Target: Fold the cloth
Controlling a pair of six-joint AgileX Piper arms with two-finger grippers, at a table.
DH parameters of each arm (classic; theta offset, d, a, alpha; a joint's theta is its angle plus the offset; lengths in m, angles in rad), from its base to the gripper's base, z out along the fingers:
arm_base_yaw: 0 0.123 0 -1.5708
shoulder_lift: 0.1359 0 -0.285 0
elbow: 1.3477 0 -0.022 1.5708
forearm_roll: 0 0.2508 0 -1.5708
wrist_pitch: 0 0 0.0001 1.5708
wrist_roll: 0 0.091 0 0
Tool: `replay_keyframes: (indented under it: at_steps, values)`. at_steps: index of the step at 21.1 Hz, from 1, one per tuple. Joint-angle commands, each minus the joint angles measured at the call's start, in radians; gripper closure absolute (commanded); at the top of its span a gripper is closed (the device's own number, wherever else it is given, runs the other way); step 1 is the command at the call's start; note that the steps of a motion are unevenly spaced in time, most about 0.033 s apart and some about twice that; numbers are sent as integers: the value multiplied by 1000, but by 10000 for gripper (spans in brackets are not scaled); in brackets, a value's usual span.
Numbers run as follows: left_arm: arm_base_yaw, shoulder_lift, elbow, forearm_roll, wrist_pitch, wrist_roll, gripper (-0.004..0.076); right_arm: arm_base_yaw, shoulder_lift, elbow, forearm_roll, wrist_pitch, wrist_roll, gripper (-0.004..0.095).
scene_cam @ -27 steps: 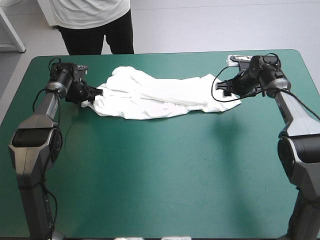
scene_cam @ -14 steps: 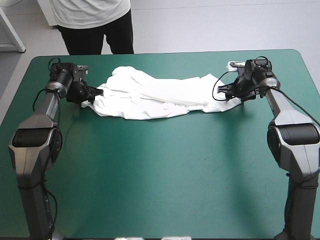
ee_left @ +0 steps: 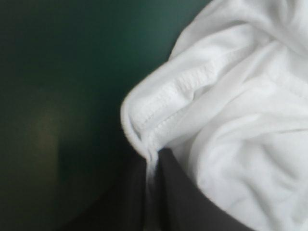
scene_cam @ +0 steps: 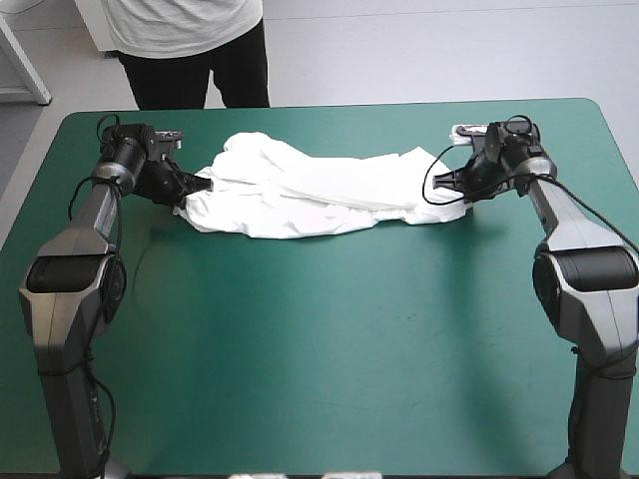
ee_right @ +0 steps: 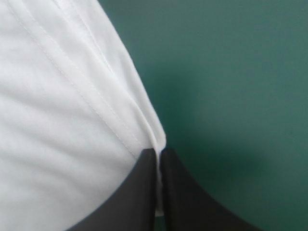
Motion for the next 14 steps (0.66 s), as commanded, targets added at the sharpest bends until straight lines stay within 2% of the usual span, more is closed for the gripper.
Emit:
replay_keyframes:
  at_steps: [1,7,14]
  values:
    - [2,-33,-13,-18,26,15,734,19,10,38,61,106,-12,925]
    - [2,-100,-14,-24,34,37,734,19,-91,-2,60,108,-16,925]
    - [2,-388,-14,-30,91,65,734,19,-356,-18,78,131,-40,925]
